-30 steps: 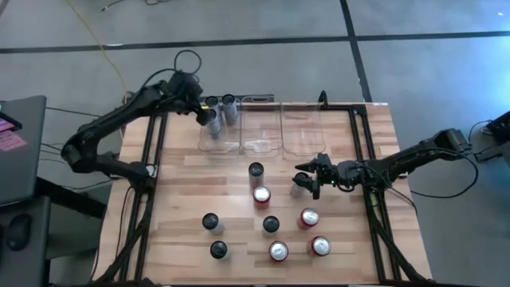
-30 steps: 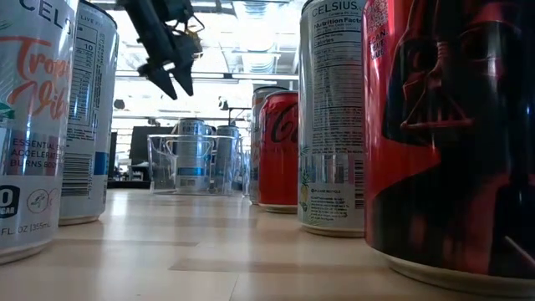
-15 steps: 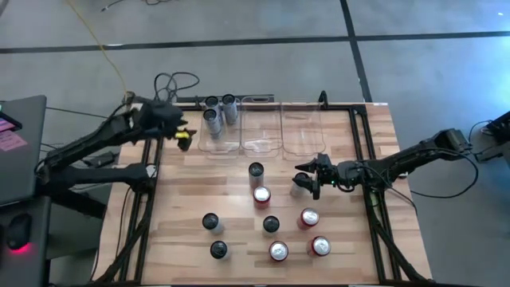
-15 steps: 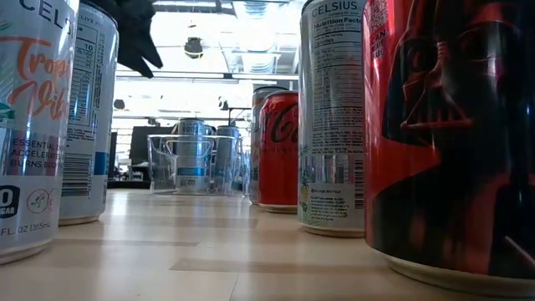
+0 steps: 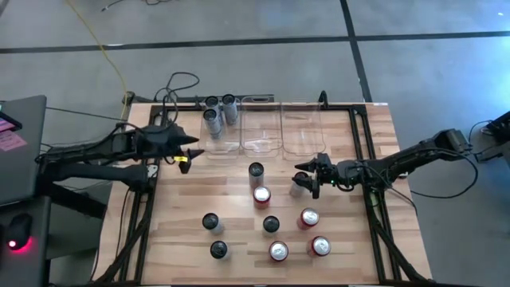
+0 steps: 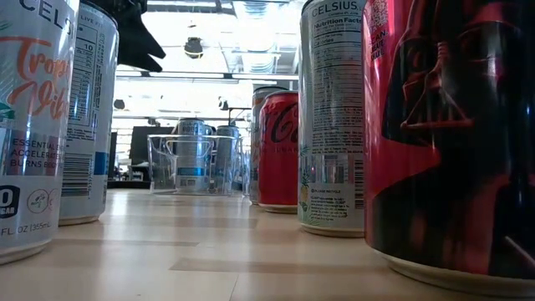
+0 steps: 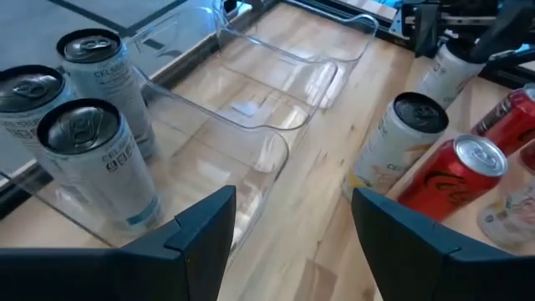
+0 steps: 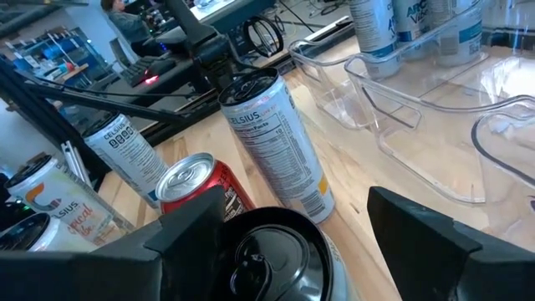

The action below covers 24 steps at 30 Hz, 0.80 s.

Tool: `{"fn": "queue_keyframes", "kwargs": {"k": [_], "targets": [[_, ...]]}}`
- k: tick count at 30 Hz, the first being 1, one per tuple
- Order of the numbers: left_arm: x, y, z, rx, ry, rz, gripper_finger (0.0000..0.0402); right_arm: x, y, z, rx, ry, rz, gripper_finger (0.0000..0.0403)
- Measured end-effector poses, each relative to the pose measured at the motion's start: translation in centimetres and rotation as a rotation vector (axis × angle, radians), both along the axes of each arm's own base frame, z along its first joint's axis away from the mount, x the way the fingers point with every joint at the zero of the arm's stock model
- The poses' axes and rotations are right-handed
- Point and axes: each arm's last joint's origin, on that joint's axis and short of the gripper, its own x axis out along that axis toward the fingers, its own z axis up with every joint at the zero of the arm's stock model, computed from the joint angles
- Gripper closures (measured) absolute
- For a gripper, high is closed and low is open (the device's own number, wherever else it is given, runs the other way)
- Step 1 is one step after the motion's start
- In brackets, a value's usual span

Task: Sort soda cans
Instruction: Put the white-blue soda can into the left transparent bin

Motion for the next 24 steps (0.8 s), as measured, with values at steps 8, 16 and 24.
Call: {"fn": "queue_keyframes", "kwargs": {"k": [8,16,24], "targets": [[1.7,-0.2,0.2,0.082,-0.025,-0.065,0.0169,0.0,0.3,0.0,-0.006,0.000,0.017,0.0090],[2.6,-1.3,0.1,0.086,-0.026,-0.303,0.0169,0.0,-0.1,0.0,-0.013,0.004,-0.004,0.0090],[3.3,-4.2,-1.5,0.055,-0.087,-0.519,0.0169,0.0,0.2,0.0,0.000,0.005,0.009,0.0090]]}}
